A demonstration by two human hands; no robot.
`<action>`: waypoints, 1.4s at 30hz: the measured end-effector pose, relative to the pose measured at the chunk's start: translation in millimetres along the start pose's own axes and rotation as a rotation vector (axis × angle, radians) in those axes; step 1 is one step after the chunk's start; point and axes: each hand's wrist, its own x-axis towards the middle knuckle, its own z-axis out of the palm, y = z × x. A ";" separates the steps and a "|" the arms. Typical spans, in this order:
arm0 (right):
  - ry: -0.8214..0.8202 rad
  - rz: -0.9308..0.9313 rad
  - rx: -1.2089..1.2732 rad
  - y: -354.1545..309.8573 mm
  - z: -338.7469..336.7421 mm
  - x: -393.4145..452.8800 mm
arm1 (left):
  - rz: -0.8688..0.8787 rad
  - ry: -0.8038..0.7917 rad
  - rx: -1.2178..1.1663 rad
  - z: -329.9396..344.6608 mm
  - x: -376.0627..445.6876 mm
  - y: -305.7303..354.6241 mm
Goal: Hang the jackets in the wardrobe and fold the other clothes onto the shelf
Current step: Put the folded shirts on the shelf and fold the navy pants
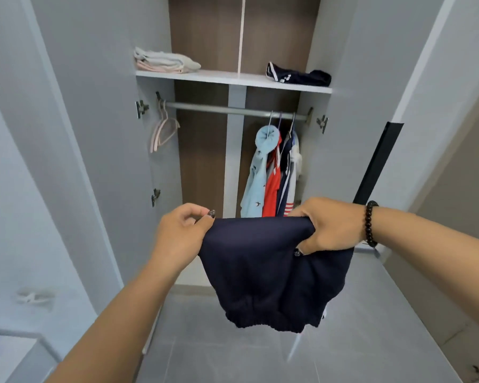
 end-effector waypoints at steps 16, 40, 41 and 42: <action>0.194 -0.210 0.031 -36.4 -84.4 6.1 | 0.062 -0.512 -0.272 -29.4 16.1 10.3; 0.725 -0.355 1.530 138.3 -139.9 187.1 | 0.310 -0.218 -0.351 60.6 235.6 146.1; 0.660 -0.395 1.618 141.2 -137.8 197.1 | 0.310 -0.215 -0.360 62.0 244.6 148.9; 0.609 -0.420 1.672 143.7 -136.1 206.7 | 0.309 -0.210 -0.368 63.5 254.3 151.6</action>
